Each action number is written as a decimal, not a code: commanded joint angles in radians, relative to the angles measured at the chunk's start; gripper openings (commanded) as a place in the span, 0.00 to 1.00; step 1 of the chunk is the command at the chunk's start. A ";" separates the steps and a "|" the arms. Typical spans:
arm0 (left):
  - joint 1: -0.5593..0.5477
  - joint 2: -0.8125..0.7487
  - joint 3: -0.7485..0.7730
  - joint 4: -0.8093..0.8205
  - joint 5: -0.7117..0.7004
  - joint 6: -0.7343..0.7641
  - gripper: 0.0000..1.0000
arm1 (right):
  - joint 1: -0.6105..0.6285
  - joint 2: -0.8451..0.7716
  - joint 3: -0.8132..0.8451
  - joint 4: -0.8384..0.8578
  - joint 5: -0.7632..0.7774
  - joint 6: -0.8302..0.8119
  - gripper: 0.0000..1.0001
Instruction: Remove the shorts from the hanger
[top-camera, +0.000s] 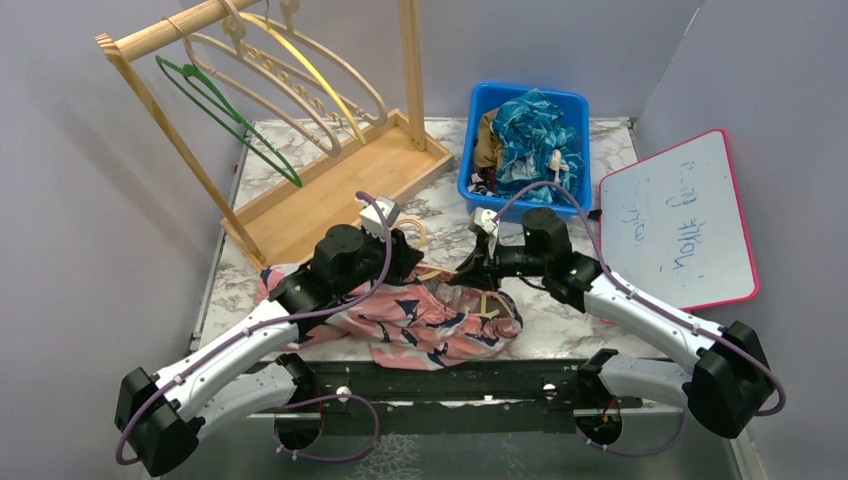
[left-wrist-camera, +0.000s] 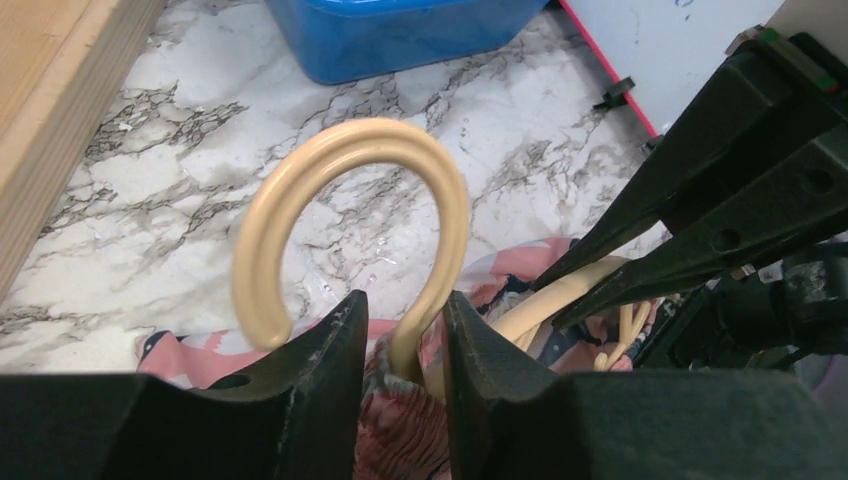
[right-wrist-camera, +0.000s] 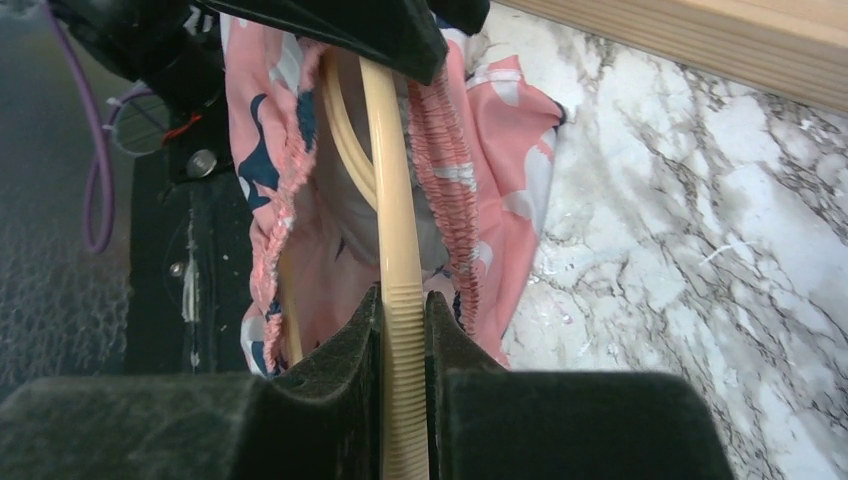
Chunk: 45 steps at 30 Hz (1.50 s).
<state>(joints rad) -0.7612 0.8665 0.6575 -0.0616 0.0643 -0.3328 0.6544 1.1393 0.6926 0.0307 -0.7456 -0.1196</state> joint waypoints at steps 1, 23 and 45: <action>-0.004 0.075 0.092 -0.051 -0.051 0.017 0.27 | 0.071 -0.034 -0.006 -0.023 0.193 0.018 0.01; -0.009 -0.160 0.041 -0.015 -0.122 0.124 0.00 | 0.103 -0.251 0.000 -0.306 0.635 0.392 0.70; -0.009 -0.235 -0.015 0.128 0.110 0.125 0.00 | 0.103 -0.015 0.180 -0.341 0.108 0.065 0.48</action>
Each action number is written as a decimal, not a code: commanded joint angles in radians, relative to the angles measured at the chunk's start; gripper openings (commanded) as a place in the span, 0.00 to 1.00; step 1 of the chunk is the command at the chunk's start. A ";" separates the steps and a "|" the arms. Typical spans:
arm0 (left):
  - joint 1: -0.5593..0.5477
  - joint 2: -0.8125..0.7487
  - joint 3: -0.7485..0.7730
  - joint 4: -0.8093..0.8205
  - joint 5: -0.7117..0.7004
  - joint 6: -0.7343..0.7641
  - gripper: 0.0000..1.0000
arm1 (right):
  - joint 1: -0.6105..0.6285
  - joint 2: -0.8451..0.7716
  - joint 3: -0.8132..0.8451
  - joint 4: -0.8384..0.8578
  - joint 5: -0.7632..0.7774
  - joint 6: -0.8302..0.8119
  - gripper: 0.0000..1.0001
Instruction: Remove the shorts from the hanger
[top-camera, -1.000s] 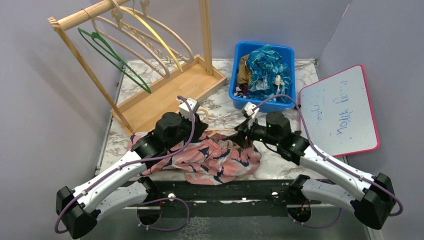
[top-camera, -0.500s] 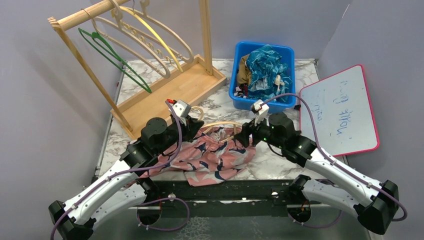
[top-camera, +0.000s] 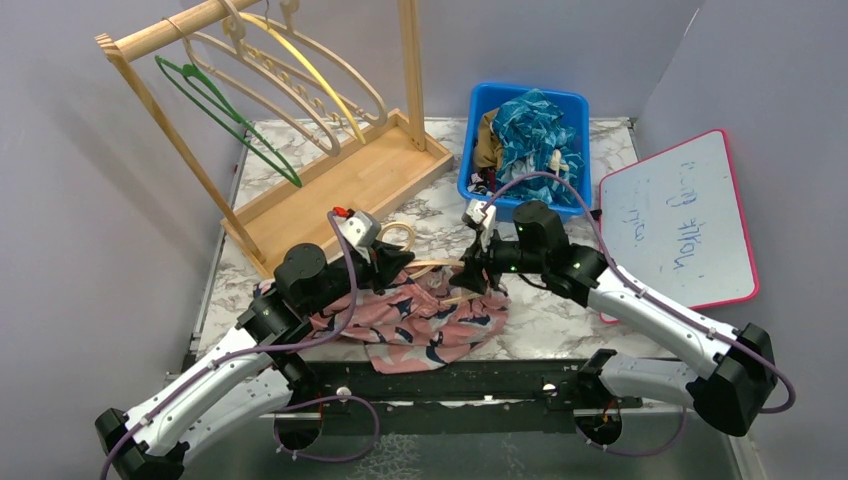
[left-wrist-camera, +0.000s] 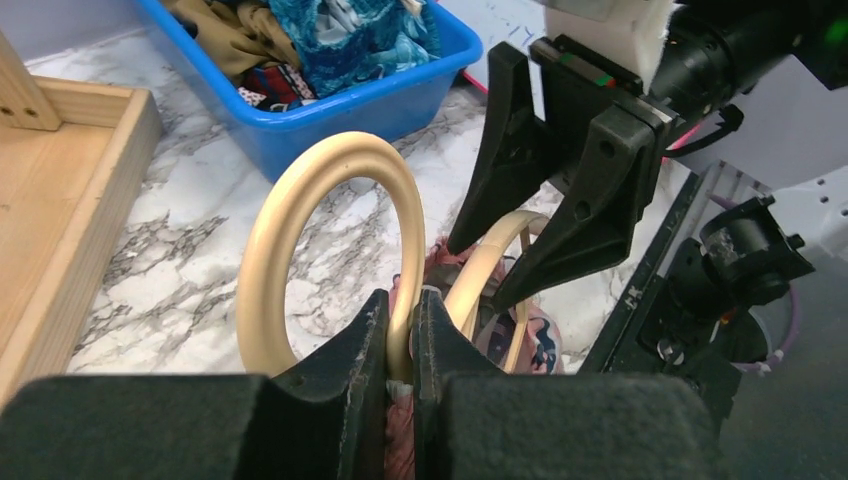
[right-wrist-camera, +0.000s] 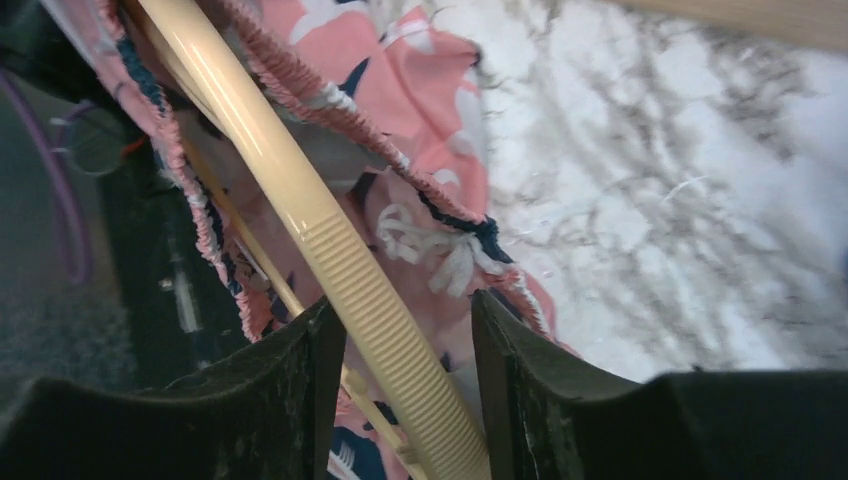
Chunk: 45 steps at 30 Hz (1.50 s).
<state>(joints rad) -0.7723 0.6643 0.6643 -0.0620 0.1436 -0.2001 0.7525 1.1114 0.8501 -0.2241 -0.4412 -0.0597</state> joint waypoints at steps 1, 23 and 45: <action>0.002 -0.037 -0.030 0.136 0.026 -0.011 0.00 | 0.005 0.003 0.011 -0.071 -0.171 0.027 0.41; 0.003 -0.041 -0.071 -0.092 -0.333 -0.100 0.86 | 0.005 -0.348 0.018 -0.343 0.500 0.063 0.01; 0.028 0.100 -0.154 -0.181 -0.602 -0.333 0.80 | 0.005 -0.455 0.293 -0.657 0.652 -0.010 0.01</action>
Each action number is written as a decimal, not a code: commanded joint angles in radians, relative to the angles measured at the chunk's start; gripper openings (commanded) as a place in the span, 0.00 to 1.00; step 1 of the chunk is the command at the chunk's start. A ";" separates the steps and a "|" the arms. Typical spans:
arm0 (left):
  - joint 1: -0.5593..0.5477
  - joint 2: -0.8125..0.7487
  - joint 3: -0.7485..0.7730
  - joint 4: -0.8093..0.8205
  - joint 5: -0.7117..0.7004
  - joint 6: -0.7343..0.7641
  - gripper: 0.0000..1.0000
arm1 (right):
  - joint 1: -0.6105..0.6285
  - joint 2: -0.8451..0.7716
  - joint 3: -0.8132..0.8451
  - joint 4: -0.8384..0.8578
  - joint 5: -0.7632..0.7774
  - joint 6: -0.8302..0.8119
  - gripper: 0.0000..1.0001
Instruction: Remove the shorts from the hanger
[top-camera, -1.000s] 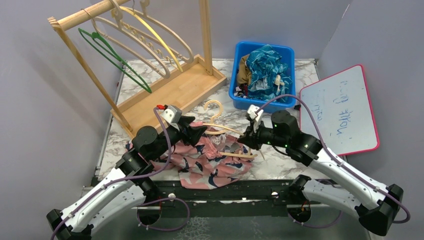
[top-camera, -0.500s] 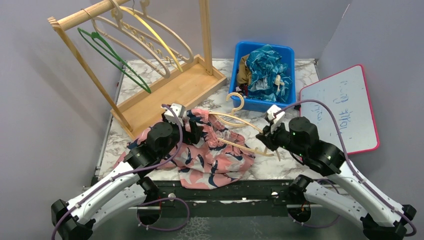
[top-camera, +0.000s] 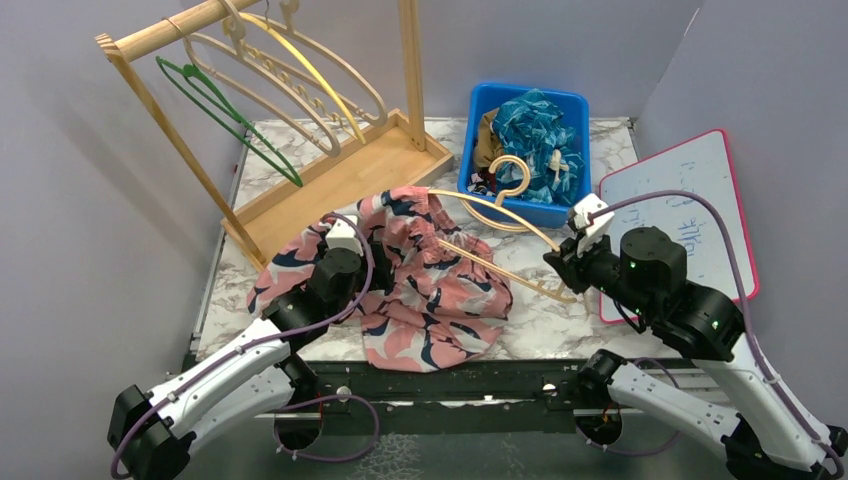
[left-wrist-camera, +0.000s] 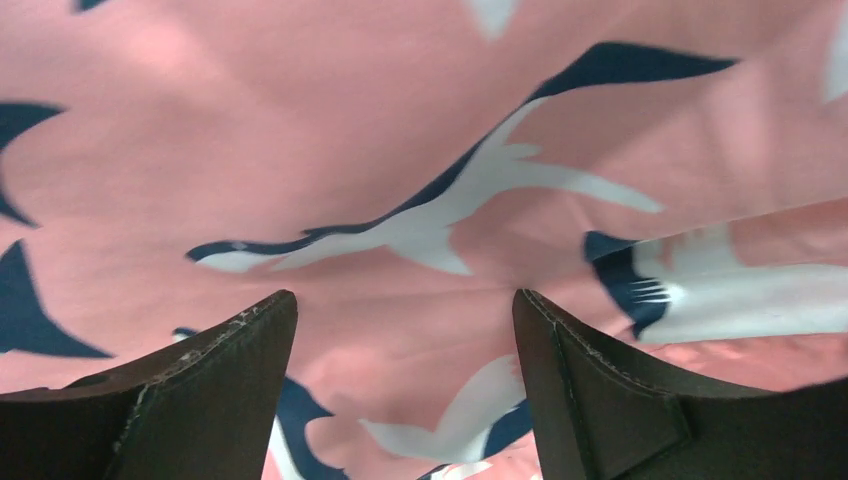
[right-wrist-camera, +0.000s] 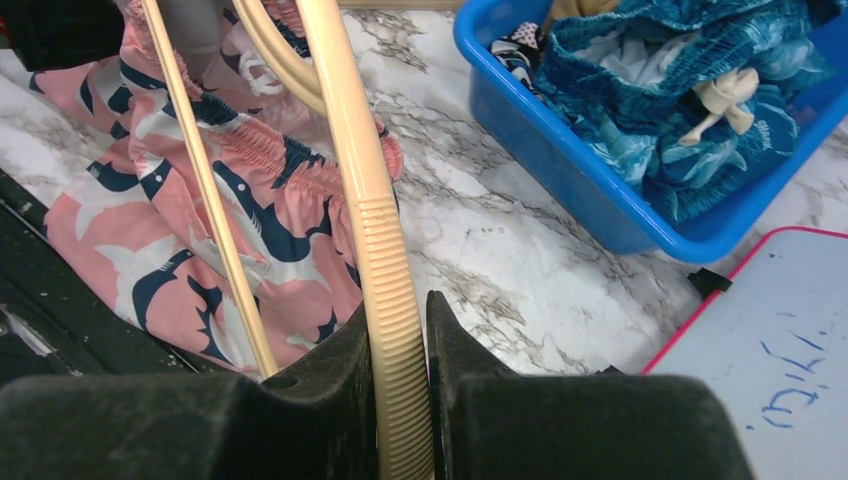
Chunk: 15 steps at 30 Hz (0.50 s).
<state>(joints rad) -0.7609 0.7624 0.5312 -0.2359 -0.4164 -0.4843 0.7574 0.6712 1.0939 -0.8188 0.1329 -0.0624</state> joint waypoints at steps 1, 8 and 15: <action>0.021 0.002 -0.023 -0.003 -0.035 -0.051 0.80 | 0.000 -0.013 0.058 -0.087 0.072 -0.013 0.01; 0.037 -0.027 -0.036 0.078 0.074 -0.069 0.84 | 0.000 0.139 0.105 -0.165 0.083 -0.028 0.01; 0.037 -0.056 -0.002 0.061 0.125 -0.074 0.87 | 0.019 0.297 0.057 -0.141 0.138 -0.117 0.01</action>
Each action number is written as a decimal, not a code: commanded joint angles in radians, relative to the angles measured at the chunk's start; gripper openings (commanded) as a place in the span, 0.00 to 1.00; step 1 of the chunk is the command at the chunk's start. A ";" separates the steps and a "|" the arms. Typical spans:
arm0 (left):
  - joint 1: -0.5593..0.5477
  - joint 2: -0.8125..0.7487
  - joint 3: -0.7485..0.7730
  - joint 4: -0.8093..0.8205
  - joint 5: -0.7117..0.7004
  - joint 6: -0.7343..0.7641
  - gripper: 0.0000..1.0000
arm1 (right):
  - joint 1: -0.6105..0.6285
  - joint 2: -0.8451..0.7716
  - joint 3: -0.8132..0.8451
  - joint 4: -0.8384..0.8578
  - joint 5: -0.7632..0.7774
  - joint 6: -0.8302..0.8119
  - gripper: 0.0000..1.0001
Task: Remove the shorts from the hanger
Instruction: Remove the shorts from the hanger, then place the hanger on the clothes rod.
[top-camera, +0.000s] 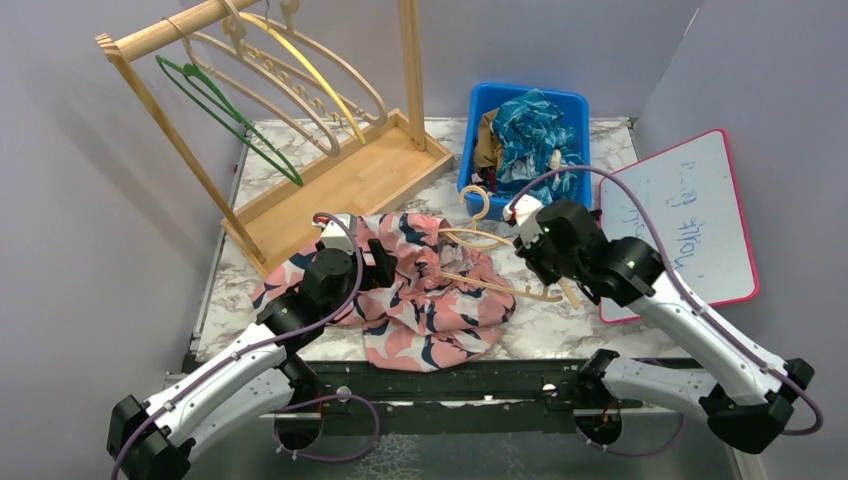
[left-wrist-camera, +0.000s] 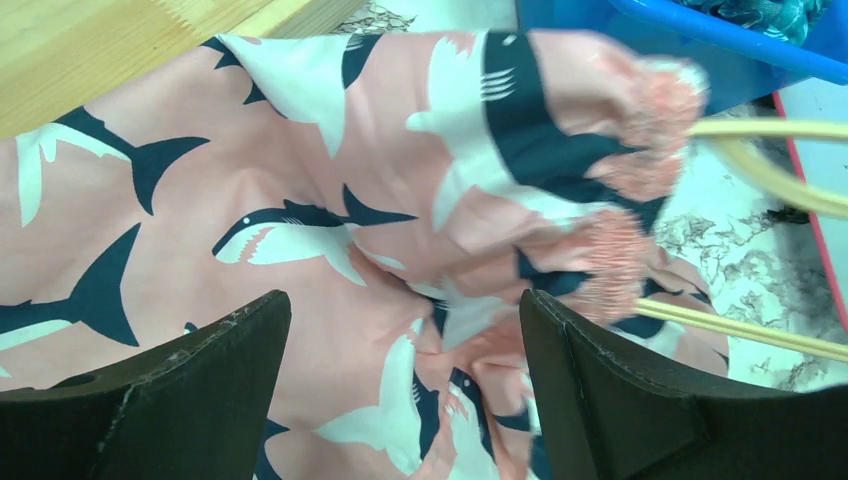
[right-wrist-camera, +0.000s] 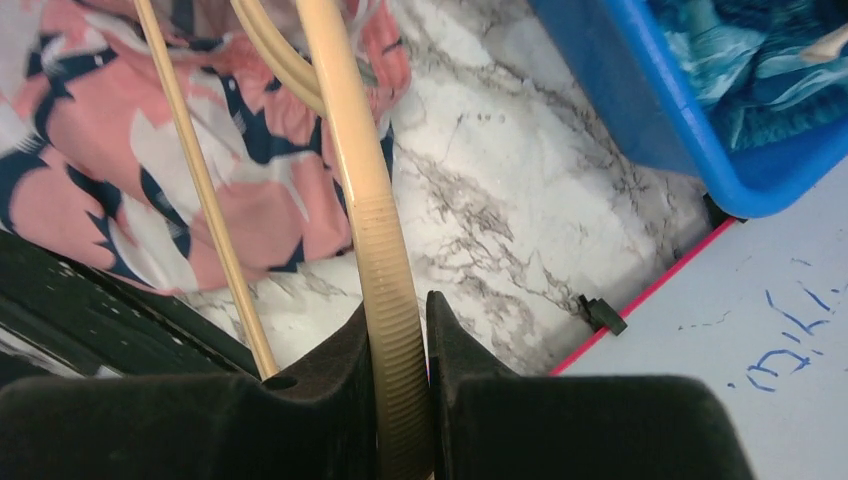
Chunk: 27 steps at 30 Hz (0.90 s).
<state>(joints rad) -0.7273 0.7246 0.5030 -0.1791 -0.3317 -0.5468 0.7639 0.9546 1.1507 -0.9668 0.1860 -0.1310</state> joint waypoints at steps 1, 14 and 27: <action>0.003 -0.019 0.037 -0.015 0.025 -0.007 0.87 | 0.012 0.003 -0.003 0.026 0.125 -0.056 0.01; 0.003 -0.034 0.066 -0.026 0.029 0.004 0.89 | 0.012 -0.222 -0.013 -0.120 0.463 -0.245 0.01; 0.003 -0.041 -0.101 0.506 0.272 -0.332 0.95 | 0.012 -0.278 -0.214 0.524 0.128 0.080 0.01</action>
<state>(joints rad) -0.7273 0.6868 0.4728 0.0059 -0.1810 -0.6781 0.7723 0.6537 1.0195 -0.7238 0.3992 -0.1944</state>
